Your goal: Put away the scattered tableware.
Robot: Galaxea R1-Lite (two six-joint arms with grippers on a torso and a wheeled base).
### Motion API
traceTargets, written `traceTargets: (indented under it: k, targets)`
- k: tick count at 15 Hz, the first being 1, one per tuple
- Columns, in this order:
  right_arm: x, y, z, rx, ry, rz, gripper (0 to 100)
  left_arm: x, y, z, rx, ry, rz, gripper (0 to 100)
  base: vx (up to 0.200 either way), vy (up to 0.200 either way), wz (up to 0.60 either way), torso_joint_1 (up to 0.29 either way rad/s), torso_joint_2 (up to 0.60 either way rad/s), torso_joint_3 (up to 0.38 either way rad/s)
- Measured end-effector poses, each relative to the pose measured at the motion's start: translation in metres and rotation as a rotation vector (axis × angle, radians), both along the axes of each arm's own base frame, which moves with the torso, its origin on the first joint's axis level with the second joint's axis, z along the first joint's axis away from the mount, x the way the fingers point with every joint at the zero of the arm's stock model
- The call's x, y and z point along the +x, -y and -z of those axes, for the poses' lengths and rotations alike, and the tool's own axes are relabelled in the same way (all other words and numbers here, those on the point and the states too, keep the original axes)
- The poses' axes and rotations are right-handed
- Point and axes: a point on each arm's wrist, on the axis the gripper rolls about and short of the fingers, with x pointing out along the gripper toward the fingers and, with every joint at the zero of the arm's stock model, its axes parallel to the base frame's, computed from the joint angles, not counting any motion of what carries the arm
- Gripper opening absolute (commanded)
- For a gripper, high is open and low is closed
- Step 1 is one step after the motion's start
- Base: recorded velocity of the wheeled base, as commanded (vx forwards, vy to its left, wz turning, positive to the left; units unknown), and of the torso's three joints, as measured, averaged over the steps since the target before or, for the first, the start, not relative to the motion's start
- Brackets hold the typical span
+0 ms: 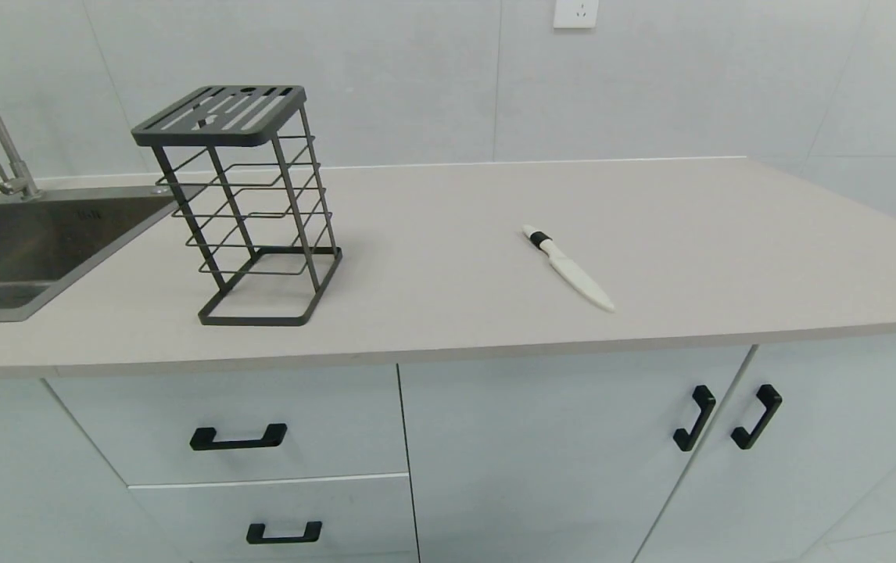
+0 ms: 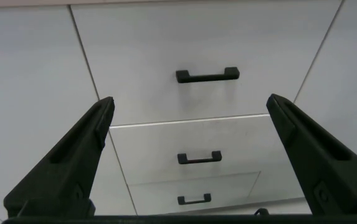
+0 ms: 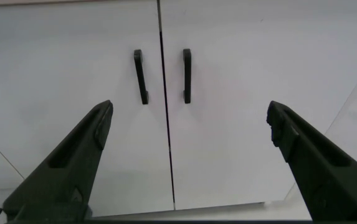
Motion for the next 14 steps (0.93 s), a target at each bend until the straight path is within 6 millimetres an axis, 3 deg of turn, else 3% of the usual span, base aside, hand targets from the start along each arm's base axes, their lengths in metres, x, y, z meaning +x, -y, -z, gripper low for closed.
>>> traceTargets:
  k: [6,11,14]
  targets:
    - [0.0,0.0,0.0,0.0,0.0,0.0,100,0.0,0.0,0.0,0.0,0.0,-0.001,100,0.0,0.0,0.0,0.15,-0.33,-0.185]
    - [0.0,0.0,0.0,0.001,0.0,0.0,100,0.0,0.0,0.0001,0.0,-0.001,-0.001,100,0.2,0.0,0.0,0.117,-0.26,-0.138]
    - [0.0,0.0,0.0,0.001,0.0,0.0,100,0.0,-0.0002,0.0001,-0.001,-0.001,-0.009,100,0.0,0.0,0.0,0.022,-0.01,-0.019]
